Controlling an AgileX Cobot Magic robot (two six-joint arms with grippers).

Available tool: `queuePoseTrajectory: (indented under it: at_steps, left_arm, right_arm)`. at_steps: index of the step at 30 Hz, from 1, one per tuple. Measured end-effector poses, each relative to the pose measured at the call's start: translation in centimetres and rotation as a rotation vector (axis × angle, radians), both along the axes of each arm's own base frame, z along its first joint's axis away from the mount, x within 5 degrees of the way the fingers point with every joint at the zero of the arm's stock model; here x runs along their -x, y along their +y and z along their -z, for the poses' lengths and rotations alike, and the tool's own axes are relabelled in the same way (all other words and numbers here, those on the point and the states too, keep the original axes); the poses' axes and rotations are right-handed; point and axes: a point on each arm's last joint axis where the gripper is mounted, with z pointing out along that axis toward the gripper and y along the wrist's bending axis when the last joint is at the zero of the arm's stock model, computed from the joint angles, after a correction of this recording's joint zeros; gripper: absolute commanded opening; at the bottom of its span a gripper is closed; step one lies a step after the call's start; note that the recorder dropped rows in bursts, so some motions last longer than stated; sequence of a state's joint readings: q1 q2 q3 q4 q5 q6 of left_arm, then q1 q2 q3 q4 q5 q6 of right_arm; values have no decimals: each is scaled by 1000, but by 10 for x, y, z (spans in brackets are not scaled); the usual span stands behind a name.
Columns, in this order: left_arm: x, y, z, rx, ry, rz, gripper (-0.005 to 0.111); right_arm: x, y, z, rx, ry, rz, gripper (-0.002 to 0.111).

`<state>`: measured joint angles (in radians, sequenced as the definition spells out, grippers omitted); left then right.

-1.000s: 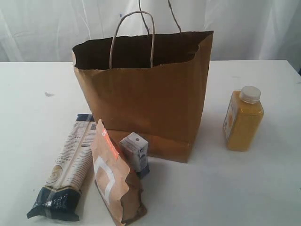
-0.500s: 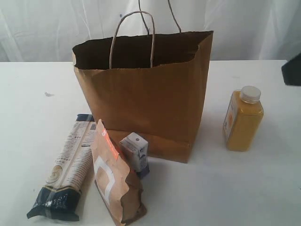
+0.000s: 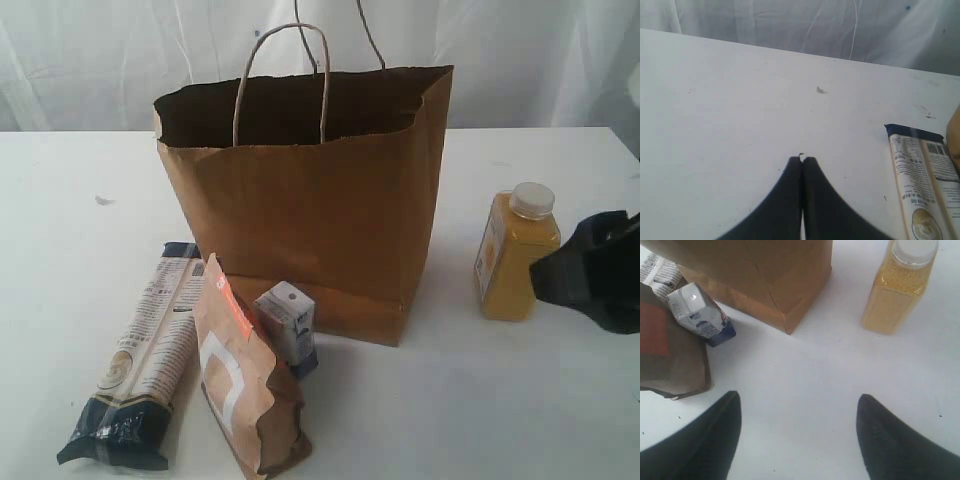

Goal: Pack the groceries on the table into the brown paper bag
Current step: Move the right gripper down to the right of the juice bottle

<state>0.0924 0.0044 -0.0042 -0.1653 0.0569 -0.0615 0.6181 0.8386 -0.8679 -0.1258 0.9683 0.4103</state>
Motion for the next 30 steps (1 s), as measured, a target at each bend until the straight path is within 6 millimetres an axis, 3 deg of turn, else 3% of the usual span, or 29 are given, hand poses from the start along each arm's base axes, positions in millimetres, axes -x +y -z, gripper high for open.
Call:
queuePoseTrajectory:
  at_steps: [19, 26, 30]
  left_arm:
    - [0, 0, 0, 0, 0, 0, 0]
    - [0, 0, 0, 0, 0, 0, 0]
    - [0, 0, 0, 0, 0, 0, 0]
  right_arm:
    - [-9, -3, -2, 50, -129, 5, 61]
    - [-11, -1, 2, 107, -185, -85, 61]
    - [-21, -5, 2, 56, -201, -22, 61]
